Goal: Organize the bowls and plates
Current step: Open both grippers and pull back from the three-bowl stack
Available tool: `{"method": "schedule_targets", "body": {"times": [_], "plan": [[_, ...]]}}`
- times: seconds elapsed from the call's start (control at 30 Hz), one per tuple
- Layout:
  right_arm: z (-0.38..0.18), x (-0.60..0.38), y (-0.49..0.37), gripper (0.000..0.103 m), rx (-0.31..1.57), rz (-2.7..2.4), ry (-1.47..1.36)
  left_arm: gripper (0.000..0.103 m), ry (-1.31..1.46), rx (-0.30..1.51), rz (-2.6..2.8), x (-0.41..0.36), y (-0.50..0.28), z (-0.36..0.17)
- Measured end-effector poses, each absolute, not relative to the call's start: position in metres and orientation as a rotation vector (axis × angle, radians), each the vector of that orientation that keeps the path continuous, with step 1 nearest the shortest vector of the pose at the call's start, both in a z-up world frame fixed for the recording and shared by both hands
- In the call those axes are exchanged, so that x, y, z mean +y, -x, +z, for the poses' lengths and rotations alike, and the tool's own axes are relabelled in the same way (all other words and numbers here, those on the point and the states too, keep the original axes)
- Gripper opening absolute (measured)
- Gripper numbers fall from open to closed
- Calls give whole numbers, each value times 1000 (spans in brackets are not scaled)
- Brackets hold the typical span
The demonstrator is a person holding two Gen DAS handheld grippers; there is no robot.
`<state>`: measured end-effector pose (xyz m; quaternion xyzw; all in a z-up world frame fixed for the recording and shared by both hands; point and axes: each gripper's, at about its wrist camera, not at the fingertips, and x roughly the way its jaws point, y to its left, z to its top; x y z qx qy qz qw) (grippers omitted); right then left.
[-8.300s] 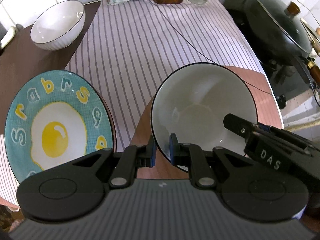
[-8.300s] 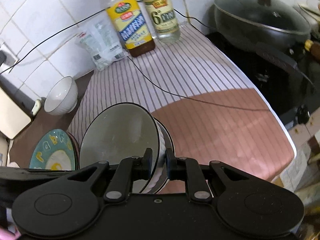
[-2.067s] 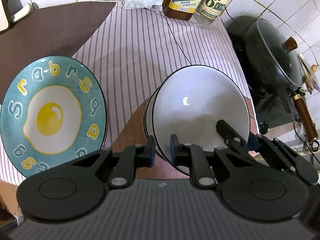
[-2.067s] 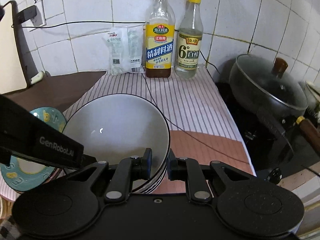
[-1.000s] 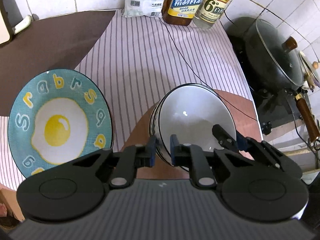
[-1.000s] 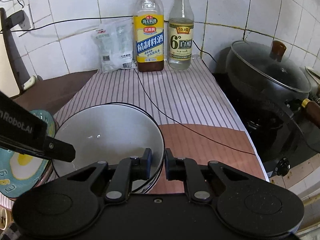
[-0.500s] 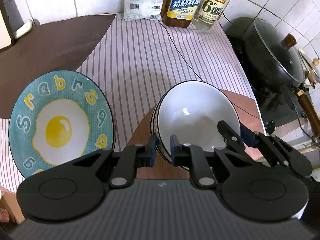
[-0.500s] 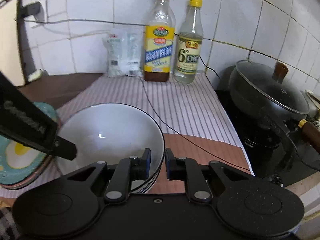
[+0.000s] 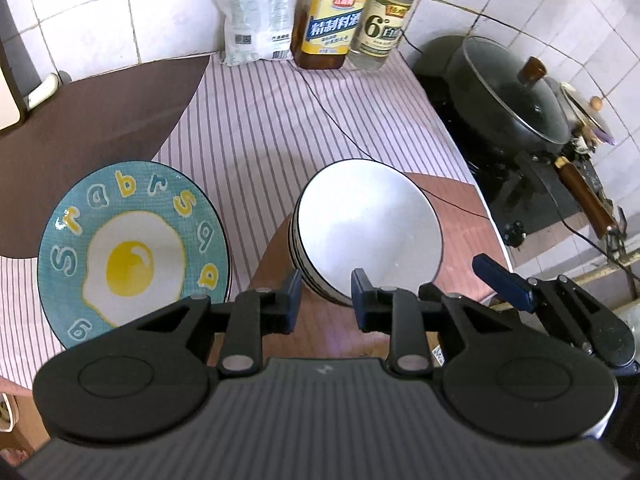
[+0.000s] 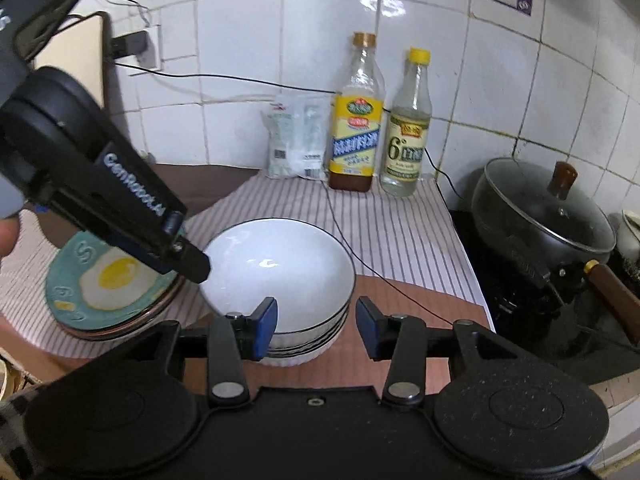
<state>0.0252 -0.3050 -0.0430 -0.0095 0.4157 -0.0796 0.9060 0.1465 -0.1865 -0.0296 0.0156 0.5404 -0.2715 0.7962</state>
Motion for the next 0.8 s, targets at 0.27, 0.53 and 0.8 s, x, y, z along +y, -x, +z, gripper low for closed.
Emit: {"method": "schedule_targets", "body": {"times": [0.27,0.53,0.8], "plan": [[-34,-292,2,54,827,-122,12,29,-35,1138,-584,-172,-121,-22],[-40,-285,25,58,808,-100,19,30,-42,1102,-588,-162,-95,-26],[-49,-290,42,74,782,-122,-3,34,-16,1061,-606,-151,-77,-34]]}}
